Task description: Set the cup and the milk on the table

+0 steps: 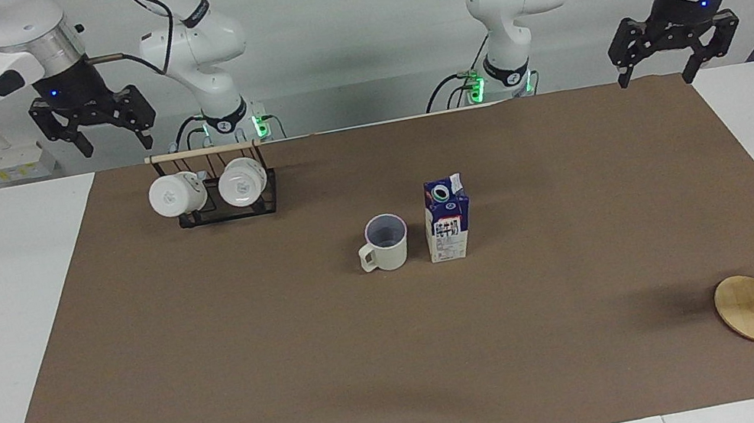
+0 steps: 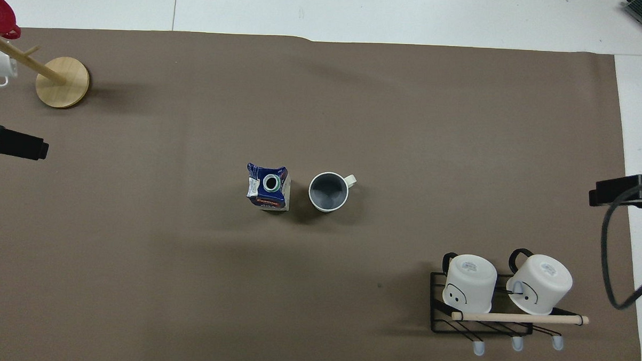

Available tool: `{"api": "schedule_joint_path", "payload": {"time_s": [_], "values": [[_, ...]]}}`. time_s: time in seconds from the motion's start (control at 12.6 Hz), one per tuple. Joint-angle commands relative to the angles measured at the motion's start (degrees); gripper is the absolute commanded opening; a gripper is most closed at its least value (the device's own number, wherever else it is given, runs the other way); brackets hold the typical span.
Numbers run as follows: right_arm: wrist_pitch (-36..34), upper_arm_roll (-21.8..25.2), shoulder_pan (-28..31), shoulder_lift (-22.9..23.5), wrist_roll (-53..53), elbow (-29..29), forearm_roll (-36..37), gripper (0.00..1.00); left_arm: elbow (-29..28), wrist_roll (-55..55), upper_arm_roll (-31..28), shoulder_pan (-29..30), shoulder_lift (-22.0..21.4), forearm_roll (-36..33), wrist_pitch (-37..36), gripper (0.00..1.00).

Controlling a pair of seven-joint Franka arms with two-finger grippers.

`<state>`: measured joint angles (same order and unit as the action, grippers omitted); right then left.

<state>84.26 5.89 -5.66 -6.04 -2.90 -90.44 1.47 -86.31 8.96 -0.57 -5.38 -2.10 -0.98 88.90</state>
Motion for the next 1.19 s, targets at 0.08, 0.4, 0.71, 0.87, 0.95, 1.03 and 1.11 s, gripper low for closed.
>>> {"api": "schedule_joint_path", "payload": {"time_s": [0.08, 0.4, 0.71, 0.87, 0.95, 1.03, 1.11], "values": [[0.1, -0.3, -0.1, -1.4, -0.8, -1.6, 0.4, 1.00, 1.9, 0.5, 0.4, 0.6, 0.6, 0.1, -2.0, 1.00], [0.0, -0.2, -0.1, -1.4, -0.8, -1.6, 0.3, 1.00, 1.8, 0.4, 0.3, 0.7, 0.6, 0.0, -1.9, 1.00], [0.0, -0.2, 0.0, -1.5, -0.9, -1.6, 0.2, 1.00, 1.1, -7.0, 0.1, 0.7, 0.2, 0.7, -3.0, 1.00], [0.0, -0.2, 0.0, -1.6, -0.9, -1.7, 0.2, 1.00, 1.1, -6.9, 0.1, 0.6, 0.1, 0.8, -3.1, 1.00], [0.0, -0.2, 0.0, -1.6, -0.9, -1.8, 0.2, 1.00, 0.9, -6.8, 0.1, 0.7, 0.0, 0.7, -3.2, 1.00], [0.1, -0.2, 0.0, -1.6, -0.9, -1.8, 0.2, 1.00, 0.9, -6.7, 0.1, 0.7, 0.0, 0.7, -3.2, 1.00], [0.1, -0.2, 0.0, -1.6, -0.9, -1.8, 0.2, 1.00, 0.9, -6.6, 0.1, 1.2, 0.0, 0.7, -3.2, 1.00]]}}
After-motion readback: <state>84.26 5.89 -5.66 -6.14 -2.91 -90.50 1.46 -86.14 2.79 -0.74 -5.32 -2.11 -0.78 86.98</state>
